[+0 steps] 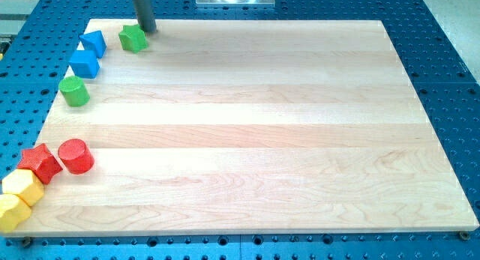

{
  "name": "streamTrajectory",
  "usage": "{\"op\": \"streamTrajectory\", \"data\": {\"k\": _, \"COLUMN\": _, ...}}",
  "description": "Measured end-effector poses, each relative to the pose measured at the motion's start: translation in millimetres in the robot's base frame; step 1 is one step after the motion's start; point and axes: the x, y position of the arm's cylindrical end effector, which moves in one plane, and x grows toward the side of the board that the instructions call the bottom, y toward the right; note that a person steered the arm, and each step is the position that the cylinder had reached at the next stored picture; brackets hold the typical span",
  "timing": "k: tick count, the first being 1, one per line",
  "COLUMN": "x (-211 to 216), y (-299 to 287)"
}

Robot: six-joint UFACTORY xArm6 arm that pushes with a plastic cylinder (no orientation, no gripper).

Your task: Push the red star at the top center of the board

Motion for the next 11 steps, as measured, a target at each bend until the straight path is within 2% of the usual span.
{"op": "streamTrajectory", "data": {"k": 1, "x": 1.9, "y": -59.5}}
{"op": "streamTrajectory", "data": {"k": 2, "x": 51.2, "y": -74.9}}
{"op": "streamTrajectory", "data": {"k": 3, "x": 114.7, "y": -66.0}}
{"op": "streamTrajectory", "data": {"k": 4, "x": 127.1, "y": -63.2}}
{"op": "streamTrajectory", "data": {"k": 5, "x": 117.1, "y": -22.8}}
{"op": "streamTrajectory", "data": {"k": 6, "x": 84.5, "y": 5.2}}
{"op": "streamTrajectory", "data": {"k": 7, "x": 83.4, "y": 0.3}}
{"op": "streamTrajectory", "data": {"k": 8, "x": 74.1, "y": 34.8}}
{"op": "streamTrajectory", "data": {"k": 9, "x": 55.2, "y": 21.6}}
{"op": "streamTrajectory", "data": {"k": 11, "x": 55.2, "y": -11.2}}
